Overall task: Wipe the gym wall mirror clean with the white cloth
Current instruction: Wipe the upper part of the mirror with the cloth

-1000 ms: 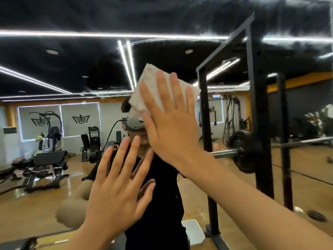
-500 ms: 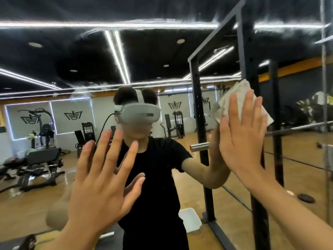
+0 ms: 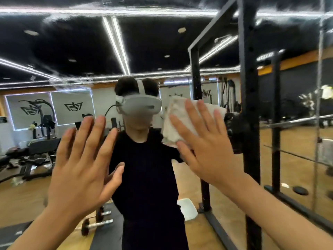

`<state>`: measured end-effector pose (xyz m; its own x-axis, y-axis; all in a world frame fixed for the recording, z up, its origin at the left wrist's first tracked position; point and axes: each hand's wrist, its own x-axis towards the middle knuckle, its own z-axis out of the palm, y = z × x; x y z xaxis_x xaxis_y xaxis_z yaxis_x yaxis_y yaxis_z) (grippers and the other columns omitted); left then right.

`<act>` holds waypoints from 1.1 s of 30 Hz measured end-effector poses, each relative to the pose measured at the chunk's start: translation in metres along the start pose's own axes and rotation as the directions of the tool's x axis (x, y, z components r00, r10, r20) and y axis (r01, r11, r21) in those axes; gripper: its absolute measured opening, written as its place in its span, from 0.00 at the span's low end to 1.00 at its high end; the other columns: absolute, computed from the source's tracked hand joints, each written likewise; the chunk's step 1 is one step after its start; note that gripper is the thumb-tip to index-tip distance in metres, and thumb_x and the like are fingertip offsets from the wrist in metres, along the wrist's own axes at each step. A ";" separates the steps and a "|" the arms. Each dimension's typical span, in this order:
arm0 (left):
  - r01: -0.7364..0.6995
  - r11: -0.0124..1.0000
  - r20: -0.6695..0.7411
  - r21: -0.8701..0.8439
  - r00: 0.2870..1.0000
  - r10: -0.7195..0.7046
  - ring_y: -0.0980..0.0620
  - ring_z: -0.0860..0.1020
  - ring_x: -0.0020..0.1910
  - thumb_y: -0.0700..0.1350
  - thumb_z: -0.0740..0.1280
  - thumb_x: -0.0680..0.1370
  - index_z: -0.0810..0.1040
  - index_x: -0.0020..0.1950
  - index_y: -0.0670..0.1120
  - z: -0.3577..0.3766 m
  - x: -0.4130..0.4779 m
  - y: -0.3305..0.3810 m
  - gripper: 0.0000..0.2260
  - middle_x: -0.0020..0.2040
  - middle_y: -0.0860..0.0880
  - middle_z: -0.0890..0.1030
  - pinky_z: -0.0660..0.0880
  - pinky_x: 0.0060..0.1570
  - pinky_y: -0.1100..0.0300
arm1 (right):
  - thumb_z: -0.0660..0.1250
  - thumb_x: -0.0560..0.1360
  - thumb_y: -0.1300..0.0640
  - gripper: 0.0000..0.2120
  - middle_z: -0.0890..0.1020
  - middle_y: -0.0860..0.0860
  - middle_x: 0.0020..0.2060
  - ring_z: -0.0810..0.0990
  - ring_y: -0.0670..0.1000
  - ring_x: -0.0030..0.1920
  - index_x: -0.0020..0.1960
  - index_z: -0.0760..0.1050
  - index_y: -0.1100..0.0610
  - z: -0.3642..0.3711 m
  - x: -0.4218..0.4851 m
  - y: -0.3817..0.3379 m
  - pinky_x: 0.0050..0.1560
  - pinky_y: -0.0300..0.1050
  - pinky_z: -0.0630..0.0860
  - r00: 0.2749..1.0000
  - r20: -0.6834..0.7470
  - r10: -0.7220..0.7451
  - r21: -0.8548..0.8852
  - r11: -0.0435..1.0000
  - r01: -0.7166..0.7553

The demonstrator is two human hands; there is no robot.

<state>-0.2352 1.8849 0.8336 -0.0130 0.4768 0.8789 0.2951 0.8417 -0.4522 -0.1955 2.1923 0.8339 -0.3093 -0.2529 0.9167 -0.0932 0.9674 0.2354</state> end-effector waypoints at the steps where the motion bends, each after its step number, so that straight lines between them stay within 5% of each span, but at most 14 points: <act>1: 0.001 1.000 -0.003 0.000 1.000 -0.001 0.36 0.54 0.85 0.58 0.60 0.81 0.62 0.83 0.40 0.000 0.000 0.000 0.35 0.85 0.37 0.56 0.50 0.82 0.37 | 0.53 0.86 0.44 0.29 0.47 0.54 0.86 0.43 0.57 0.85 0.86 0.50 0.45 -0.003 -0.010 0.022 0.82 0.67 0.46 0.996 0.004 0.088 -0.003 0.996 -0.088; 4: 0.009 1.000 -0.011 -0.001 1.000 -0.009 0.36 0.55 0.85 0.58 0.60 0.81 0.63 0.82 0.39 0.001 0.000 0.003 0.34 0.85 0.37 0.57 0.52 0.82 0.36 | 0.48 0.87 0.45 0.30 0.45 0.55 0.86 0.41 0.58 0.85 0.86 0.48 0.49 -0.007 -0.029 0.053 0.82 0.69 0.47 0.932 -0.010 0.363 0.025 0.932 -0.363; 8: 0.007 1.000 -0.011 0.010 1.000 -0.007 0.36 0.55 0.84 0.56 0.59 0.83 0.63 0.83 0.40 0.002 0.002 0.003 0.32 0.85 0.37 0.57 0.52 0.82 0.36 | 0.43 0.87 0.46 0.29 0.44 0.57 0.85 0.42 0.61 0.85 0.87 0.45 0.51 0.005 -0.006 -0.005 0.81 0.69 0.46 0.751 -0.112 0.651 0.117 0.759 -0.640; 14: 0.013 1.000 0.028 -0.003 1.000 -0.013 0.36 0.55 0.85 0.57 0.57 0.84 0.62 0.83 0.40 -0.001 0.000 0.000 0.32 0.85 0.37 0.57 0.55 0.80 0.33 | 0.48 0.88 0.44 0.30 0.37 0.55 0.85 0.35 0.60 0.84 0.86 0.41 0.46 0.015 0.028 -0.149 0.82 0.67 0.38 0.920 -0.009 0.391 0.253 0.891 -0.376; 20: 0.004 1.000 0.027 0.000 1.000 -0.004 0.36 0.54 0.85 0.57 0.56 0.84 0.62 0.84 0.39 -0.001 -0.001 -0.001 0.32 0.85 0.37 0.55 0.53 0.81 0.34 | 0.56 0.85 0.44 0.29 0.49 0.52 0.86 0.43 0.57 0.85 0.85 0.53 0.43 0.016 -0.030 -0.059 0.83 0.65 0.43 1.000 0.019 -0.018 0.118 0.993 0.016; 24: 0.010 1.000 -0.002 -0.003 1.000 -0.010 0.36 0.54 0.85 0.57 0.56 0.84 0.62 0.82 0.39 0.001 0.000 0.002 0.31 0.85 0.37 0.55 0.50 0.82 0.36 | 0.47 0.87 0.42 0.28 0.47 0.54 0.86 0.43 0.58 0.85 0.86 0.50 0.46 0.009 -0.055 0.038 0.81 0.71 0.49 0.964 -0.010 0.267 0.067 0.962 -0.266; 29: 0.027 1.000 0.019 -0.012 0.999 -0.027 0.36 0.54 0.85 0.56 0.56 0.84 0.62 0.83 0.39 0.000 -0.001 0.005 0.31 0.85 0.37 0.55 0.54 0.80 0.32 | 0.42 0.87 0.44 0.29 0.43 0.56 0.85 0.40 0.60 0.85 0.86 0.44 0.47 0.010 -0.020 -0.010 0.82 0.69 0.45 0.725 -0.103 0.681 0.186 0.729 -0.658; 30: 0.026 1.000 0.023 -0.014 0.999 -0.026 0.36 0.54 0.85 0.56 0.56 0.84 0.62 0.83 0.40 0.000 0.000 0.005 0.31 0.85 0.37 0.55 0.54 0.80 0.32 | 0.42 0.87 0.44 0.29 0.41 0.55 0.85 0.39 0.60 0.85 0.86 0.43 0.47 0.011 -0.012 -0.041 0.82 0.69 0.43 0.730 -0.091 0.678 0.227 0.728 -0.647; 33: 0.016 1.000 0.040 -0.025 0.999 -0.015 0.35 0.54 0.85 0.57 0.54 0.85 0.60 0.84 0.41 -0.001 -0.001 0.002 0.31 0.85 0.37 0.55 0.54 0.80 0.32 | 0.49 0.88 0.45 0.30 0.39 0.54 0.85 0.38 0.59 0.84 0.86 0.44 0.46 0.020 -0.007 -0.127 0.82 0.67 0.40 0.915 -0.014 0.403 0.266 0.884 -0.385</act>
<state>-0.2336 1.8856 0.8325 -0.0555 0.4743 0.8786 0.3189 0.8423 -0.4345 -0.2002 2.0712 0.7913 -0.3073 0.1589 0.9383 -0.2152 0.9488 -0.2311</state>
